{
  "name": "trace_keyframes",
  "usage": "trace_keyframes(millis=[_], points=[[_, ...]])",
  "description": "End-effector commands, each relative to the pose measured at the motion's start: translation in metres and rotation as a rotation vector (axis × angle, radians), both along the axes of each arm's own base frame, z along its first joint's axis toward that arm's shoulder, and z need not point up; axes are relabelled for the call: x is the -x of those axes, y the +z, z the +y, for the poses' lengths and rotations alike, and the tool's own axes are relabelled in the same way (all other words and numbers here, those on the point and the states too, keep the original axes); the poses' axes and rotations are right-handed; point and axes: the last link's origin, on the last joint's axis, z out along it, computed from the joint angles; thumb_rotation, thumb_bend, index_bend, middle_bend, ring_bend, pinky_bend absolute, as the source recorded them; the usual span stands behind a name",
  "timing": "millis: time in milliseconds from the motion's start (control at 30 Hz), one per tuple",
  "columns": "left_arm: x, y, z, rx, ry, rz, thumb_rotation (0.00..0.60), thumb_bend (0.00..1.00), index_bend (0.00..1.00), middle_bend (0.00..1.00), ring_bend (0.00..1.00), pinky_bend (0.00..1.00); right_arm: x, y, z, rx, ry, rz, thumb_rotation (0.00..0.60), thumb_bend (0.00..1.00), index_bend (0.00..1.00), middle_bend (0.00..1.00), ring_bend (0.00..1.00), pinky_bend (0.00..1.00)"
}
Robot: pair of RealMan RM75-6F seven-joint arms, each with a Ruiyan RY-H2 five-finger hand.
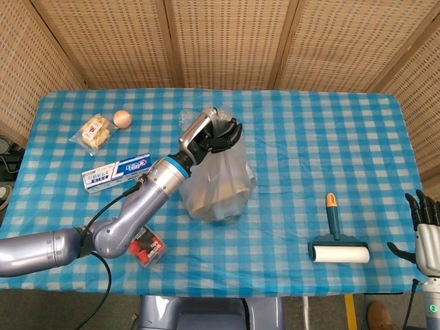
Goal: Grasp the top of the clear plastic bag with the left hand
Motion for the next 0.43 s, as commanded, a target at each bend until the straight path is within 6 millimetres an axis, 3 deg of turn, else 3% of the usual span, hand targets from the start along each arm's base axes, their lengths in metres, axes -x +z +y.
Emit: trace_keyframes(millis=[33, 267, 433], points=[[-0.002, 0.015, -0.001, -0.040, -0.002, -0.019, 0.600, 0.97, 1.00, 1.00, 0.96, 1.00, 0.000, -0.001, 0.000, -0.002, -0.001, -0.001, 0.600, 0.00, 0.00, 0.00, 0.00, 0.00], [-0.015, 0.063, -0.007, -0.119, -0.010, -0.121, 0.600, 0.95, 1.00, 1.00, 0.96, 1.00, 0.000, -0.001, 0.000, -0.006, -0.001, -0.003, 0.600, 0.00, 0.00, 0.00, 0.00, 0.00], [-0.024, 0.081, -0.014, -0.137, -0.030, -0.130, 0.600, 0.95, 1.00, 1.00, 0.96, 1.00, 0.000, -0.002, -0.001, -0.011, -0.003, -0.005, 0.600, 0.00, 0.00, 0.00, 0.00, 0.00]])
